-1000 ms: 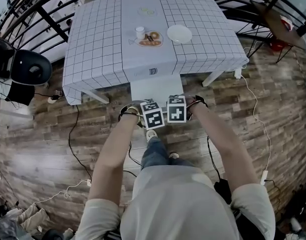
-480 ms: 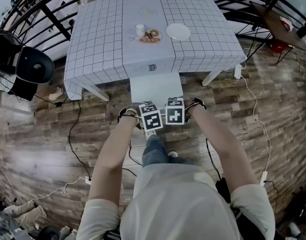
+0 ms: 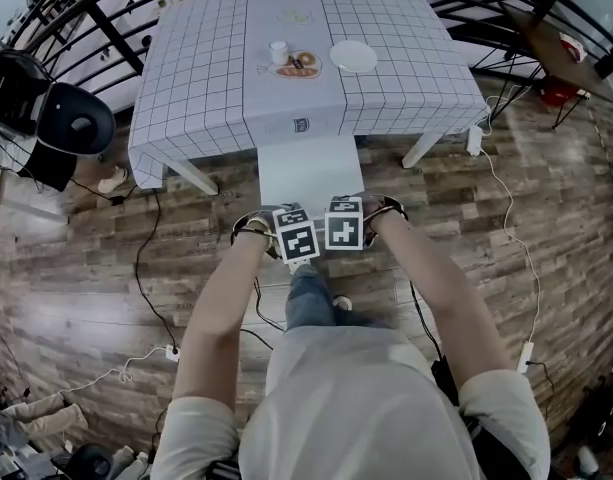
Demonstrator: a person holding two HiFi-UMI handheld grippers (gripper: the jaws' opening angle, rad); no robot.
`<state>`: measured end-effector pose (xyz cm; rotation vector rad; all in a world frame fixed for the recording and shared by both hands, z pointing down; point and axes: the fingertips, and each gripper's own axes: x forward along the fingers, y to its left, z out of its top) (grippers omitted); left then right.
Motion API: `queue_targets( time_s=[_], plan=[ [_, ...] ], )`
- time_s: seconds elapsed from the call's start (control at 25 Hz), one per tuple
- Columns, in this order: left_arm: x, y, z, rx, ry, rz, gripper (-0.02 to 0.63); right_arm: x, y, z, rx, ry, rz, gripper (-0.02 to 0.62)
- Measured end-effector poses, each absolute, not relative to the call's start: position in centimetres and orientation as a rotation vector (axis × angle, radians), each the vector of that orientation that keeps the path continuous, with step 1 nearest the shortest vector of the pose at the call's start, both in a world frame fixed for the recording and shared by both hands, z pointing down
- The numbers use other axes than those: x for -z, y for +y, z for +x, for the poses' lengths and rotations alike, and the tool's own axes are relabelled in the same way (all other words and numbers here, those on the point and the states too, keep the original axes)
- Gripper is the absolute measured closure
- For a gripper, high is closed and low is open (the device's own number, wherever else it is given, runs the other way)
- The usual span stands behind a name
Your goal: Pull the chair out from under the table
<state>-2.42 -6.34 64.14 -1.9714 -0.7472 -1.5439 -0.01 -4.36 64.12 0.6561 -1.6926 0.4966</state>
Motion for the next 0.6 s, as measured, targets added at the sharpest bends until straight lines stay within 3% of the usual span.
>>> queue_targets(
  time_s=[0.6],
  plan=[
    [-64.3, -2.1, -5.9, 1.558, -0.721, -1.990, 0.528, -64.2, -0.1, -3.3, -0.481, -1.693, 0.626, 0.523]
  ],
)
